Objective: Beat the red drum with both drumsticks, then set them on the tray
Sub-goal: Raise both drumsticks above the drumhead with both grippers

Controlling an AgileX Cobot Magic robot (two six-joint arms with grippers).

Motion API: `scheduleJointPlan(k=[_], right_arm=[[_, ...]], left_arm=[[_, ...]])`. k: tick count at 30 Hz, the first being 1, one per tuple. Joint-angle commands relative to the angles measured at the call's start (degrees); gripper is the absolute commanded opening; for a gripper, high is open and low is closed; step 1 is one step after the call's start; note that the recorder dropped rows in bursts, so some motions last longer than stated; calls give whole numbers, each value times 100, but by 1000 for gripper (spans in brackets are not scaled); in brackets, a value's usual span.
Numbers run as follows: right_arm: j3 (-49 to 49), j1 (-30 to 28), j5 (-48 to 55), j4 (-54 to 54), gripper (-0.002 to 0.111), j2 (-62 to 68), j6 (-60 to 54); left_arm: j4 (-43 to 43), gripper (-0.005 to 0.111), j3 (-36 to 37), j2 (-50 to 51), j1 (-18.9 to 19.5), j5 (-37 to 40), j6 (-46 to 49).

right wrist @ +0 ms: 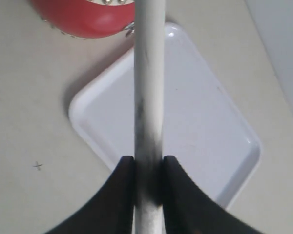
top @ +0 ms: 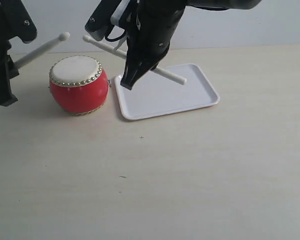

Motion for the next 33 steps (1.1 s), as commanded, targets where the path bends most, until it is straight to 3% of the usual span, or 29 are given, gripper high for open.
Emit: scheduleJointPlan(k=[1, 8, 14, 21, 26, 33], right_arm=[[-36, 6, -338, -787, 0, 208, 322], [-36, 6, -599, -1860, 0, 700, 612], [-36, 6, -1081, -2433, 0, 781, 1122], [-36, 6, -1230, -2923, 0, 781, 134], [-36, 181, -1198, -3924, 0, 781, 276], [-36, 613, -1230, -4652, 0, 781, 424]], left_arm=[[1084, 0, 18, 149, -34, -114, -645], [2316, 0, 18, 751, -34, -195, -1199], [3585, 0, -216, 1254, -34, -169, -3129], [3882, 0, -466, 1623, -34, 182, -3204], [4640, 0, -489, 1875, -34, 967, -3204], [4769, 0, -489, 1992, -119, 950, -3204]])
